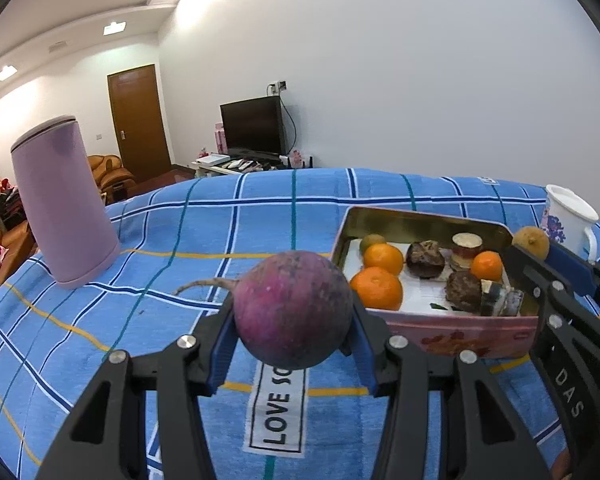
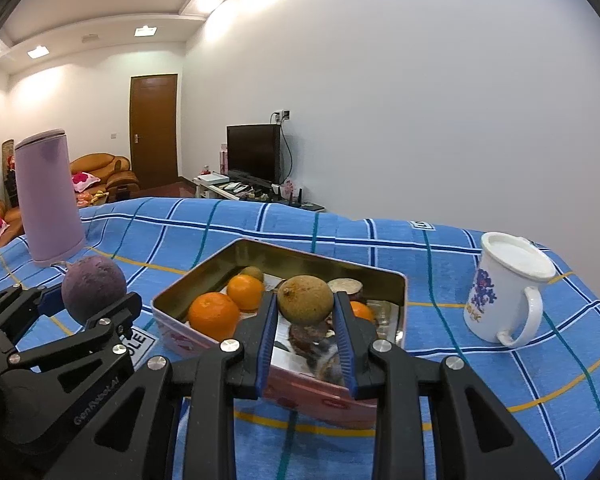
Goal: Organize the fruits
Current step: 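Carry the purple onion and brown fruit over the pink tin box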
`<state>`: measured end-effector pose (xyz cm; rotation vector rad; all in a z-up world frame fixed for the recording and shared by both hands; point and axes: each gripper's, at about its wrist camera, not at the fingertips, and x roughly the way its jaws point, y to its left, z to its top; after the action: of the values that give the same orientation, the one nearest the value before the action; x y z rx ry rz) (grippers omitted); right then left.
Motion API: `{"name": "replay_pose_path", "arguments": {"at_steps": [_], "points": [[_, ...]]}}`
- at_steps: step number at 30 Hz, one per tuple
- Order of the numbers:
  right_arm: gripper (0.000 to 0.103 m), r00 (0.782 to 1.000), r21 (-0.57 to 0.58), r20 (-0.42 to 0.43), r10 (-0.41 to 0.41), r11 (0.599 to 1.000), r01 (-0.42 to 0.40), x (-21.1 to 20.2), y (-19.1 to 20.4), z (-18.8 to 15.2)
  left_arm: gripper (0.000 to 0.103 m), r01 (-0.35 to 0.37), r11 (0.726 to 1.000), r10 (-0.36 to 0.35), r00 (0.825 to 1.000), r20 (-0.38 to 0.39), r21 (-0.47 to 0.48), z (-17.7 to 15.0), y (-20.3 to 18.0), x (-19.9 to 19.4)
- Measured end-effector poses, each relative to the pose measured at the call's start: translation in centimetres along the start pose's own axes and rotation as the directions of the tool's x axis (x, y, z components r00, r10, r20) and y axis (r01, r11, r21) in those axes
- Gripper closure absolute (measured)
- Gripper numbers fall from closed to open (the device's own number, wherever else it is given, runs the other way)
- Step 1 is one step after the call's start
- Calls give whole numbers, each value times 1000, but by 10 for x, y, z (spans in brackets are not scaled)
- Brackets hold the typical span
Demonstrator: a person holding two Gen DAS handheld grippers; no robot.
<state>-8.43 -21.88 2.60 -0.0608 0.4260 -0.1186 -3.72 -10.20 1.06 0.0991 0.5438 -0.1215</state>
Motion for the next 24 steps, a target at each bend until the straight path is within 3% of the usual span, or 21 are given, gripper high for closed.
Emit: {"name": "replay_pose_path", "arguments": {"at_steps": [24], "points": [[73,997,28,-4,-74,997,74,0,-39,-1,51,93,996,-93,996,9,15,9,-34,-2]]}}
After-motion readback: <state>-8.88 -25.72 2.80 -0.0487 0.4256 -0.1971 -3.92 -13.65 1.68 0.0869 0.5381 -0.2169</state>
